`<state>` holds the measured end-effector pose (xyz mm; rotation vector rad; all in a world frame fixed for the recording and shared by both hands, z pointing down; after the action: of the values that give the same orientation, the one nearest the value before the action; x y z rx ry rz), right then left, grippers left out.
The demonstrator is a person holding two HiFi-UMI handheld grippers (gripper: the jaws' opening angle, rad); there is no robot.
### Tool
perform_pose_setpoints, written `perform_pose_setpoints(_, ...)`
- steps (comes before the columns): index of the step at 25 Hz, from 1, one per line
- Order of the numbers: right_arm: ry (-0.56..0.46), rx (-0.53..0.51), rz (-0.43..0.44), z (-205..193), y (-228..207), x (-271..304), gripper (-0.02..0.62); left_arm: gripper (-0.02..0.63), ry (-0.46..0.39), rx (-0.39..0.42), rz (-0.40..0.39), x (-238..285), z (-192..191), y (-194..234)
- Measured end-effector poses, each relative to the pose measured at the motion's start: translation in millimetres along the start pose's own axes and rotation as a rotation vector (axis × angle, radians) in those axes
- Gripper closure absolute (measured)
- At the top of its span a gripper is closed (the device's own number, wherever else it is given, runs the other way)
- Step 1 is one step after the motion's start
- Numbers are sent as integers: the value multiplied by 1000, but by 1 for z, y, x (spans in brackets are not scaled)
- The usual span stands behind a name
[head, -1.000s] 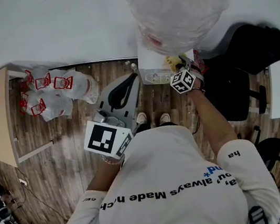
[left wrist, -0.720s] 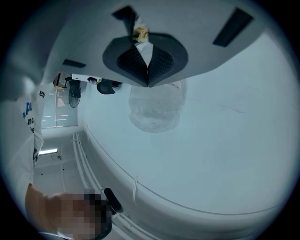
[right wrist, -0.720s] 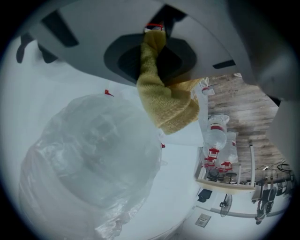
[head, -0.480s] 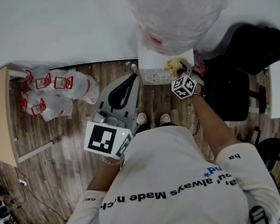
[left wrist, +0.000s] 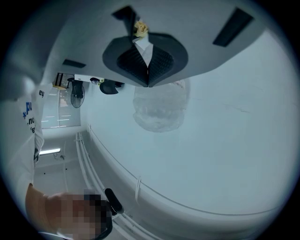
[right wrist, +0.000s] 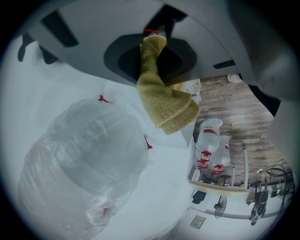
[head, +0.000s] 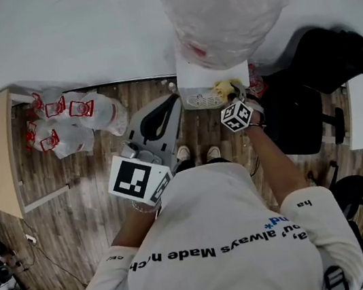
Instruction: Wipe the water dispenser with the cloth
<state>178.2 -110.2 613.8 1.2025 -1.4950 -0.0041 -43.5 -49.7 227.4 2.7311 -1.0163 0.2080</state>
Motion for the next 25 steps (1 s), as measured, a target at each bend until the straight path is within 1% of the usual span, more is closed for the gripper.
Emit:
perform_pose_setpoints(3,-12,29,11,4,-8,-4,534,586,1,4,-3,0,1,-2)
perform_pose_setpoints(6,-70,58,-37,12,-25,-16,531,586,4,2,1,-1,0,-2)
perform_pose_setpoints(9,-96,80,-73,16,-43,-23,531,586,4,-3,4,-2,-1,-1)
perform_pose_setpoints(15,-101,101,-111,16,-76,-23,531,586,1,-4,12,-3,0,2)
perform_pose_setpoints(25,-66,61,-133,11,-119,6,529,586,13,-11,27,5,-2,9)
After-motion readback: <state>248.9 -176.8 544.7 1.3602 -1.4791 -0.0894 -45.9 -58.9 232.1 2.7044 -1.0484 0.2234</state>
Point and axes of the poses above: the fingertips, and each gripper's own axes: x forward along the fingers, y to its left, z out of its top, the point moved 2 cm from there along -x, backward along the fingers, and after that the axes turned 11 degrees about y, right-handed, at the moved point
